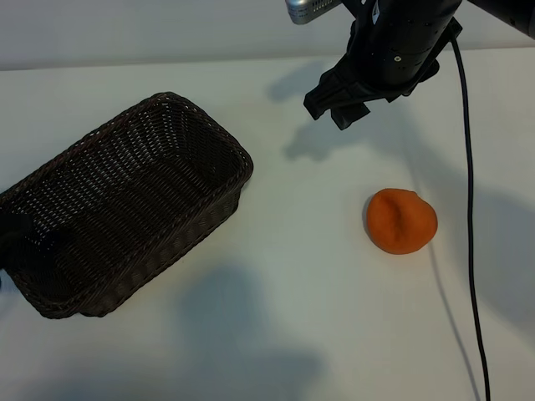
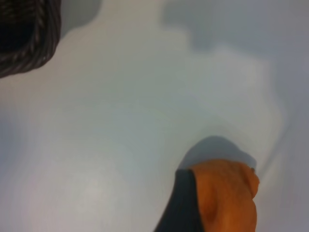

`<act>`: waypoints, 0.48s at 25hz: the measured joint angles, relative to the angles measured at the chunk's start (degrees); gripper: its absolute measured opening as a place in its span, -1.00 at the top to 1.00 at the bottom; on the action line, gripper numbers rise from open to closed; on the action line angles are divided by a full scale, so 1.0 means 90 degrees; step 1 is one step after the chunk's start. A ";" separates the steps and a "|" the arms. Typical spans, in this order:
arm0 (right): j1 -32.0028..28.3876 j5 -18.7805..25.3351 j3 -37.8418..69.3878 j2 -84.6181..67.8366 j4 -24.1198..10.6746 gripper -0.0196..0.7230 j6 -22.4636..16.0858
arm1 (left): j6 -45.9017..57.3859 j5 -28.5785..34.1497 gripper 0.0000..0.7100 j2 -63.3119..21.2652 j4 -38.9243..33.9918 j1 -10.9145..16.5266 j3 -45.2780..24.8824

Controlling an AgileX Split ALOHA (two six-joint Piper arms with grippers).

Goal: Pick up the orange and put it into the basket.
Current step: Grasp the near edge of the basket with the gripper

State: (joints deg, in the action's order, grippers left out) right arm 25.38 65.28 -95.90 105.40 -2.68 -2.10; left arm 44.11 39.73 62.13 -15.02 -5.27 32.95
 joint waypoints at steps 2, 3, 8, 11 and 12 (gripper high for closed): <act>0.0000 0.0028 0.0000 0.0000 0.0000 -0.66 0.0000 | 0.0139 -0.0155 -0.66 0.0000 0.0000 0.0000 -0.0006; 0.0000 0.0035 0.0000 0.0000 0.0000 -0.66 0.0007 | 0.0212 -0.0221 -0.66 0.0000 0.0000 0.0000 -0.0013; 0.0000 0.0077 0.0000 0.0000 0.0000 -0.66 0.0013 | 0.0461 -0.0293 -0.66 0.0000 -0.0090 0.0000 -0.0061; 0.0000 0.0085 0.0000 0.0000 0.0000 -0.66 0.0013 | 0.0595 -0.0315 -0.66 0.0000 -0.0194 0.0000 -0.0061; 0.0000 0.0085 0.0000 0.0000 0.0000 -0.66 0.0013 | 0.0608 -0.0327 -0.66 0.0007 -0.0200 0.0000 -0.0061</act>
State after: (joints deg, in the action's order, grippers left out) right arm 25.38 66.05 -95.90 105.40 -2.68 -1.99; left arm 49.59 36.79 62.19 -16.82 -5.27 32.40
